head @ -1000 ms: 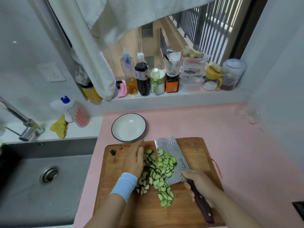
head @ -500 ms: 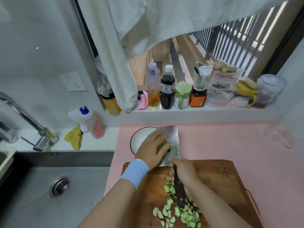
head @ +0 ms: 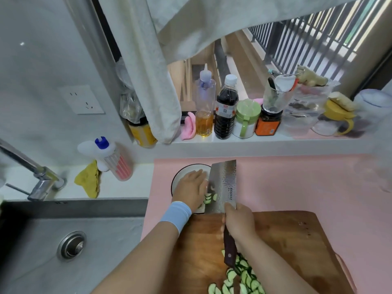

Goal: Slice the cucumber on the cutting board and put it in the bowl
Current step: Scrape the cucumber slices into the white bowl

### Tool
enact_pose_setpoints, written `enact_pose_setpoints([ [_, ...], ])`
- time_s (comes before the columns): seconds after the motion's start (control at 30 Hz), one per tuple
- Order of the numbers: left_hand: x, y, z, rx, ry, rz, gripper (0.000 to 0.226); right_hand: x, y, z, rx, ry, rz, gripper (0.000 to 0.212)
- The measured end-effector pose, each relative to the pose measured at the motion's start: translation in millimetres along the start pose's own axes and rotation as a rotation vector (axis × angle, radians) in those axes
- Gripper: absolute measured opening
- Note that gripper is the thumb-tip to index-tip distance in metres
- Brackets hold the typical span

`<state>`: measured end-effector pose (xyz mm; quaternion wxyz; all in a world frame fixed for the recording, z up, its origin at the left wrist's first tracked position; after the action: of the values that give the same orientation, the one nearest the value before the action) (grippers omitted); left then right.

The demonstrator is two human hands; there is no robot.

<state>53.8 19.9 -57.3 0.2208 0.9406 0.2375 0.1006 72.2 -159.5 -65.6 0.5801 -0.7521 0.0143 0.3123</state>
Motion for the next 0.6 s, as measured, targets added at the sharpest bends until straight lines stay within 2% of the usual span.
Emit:
enact_pose_setpoints([
  [0.1,-19.2,19.2,6.5,-0.001,-0.019,0.165,0.048,2.0,-2.7,2.5,0.001,0.004,-0.002,0.023],
  [0.13,-20.5,14.2,11.4,0.015,-0.021,0.155,0.049,2.0,-3.9,3.4,0.005,0.008,-0.007,0.023],
  [0.27,-18.6,-24.1,7.3,-0.043,0.044,-0.147,0.041,0.5,-5.0,3.8,-0.003,0.007,-0.007,0.021],
  [0.3,-20.3,-24.3,4.8,-0.084,0.065,-0.128,0.041,0.3,-4.5,3.6,-0.005,0.009,-0.005,0.021],
  [0.37,-26.6,-10.4,-1.2,-0.144,0.069,0.021,0.042,0.4,-4.6,3.5,-0.005,0.018,-0.005,0.021],
  [0.43,-35.7,3.5,2.4,-0.083,0.037,0.219,0.043,2.0,-4.6,3.7,-0.013,0.033,-0.01,0.022],
  [0.47,-37.2,2.3,8.8,-0.003,0.014,0.258,0.046,2.3,-4.5,3.3,-0.022,0.038,-0.01,0.022],
  [0.53,-32.2,-13.6,15.3,0.179,-0.015,0.16,0.051,2.2,-4.7,2.2,-0.032,0.034,-0.011,0.022],
  [0.6,-30.1,-27.7,6.9,0.212,0.016,0.035,0.05,1.3,-5.2,0.1,-0.047,0.028,-0.024,0.023],
])
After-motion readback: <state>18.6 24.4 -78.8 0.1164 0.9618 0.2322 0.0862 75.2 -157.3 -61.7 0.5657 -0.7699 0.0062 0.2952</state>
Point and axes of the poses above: each hand's wrist, its own x-axis towards the middle knuckle, its own z-axis out of the palm, y = z × x, the point moved 7 cm from there along x, towards the middle knuckle, and after that the axes turned 6 degrees about -z, right-handed, at the moved point
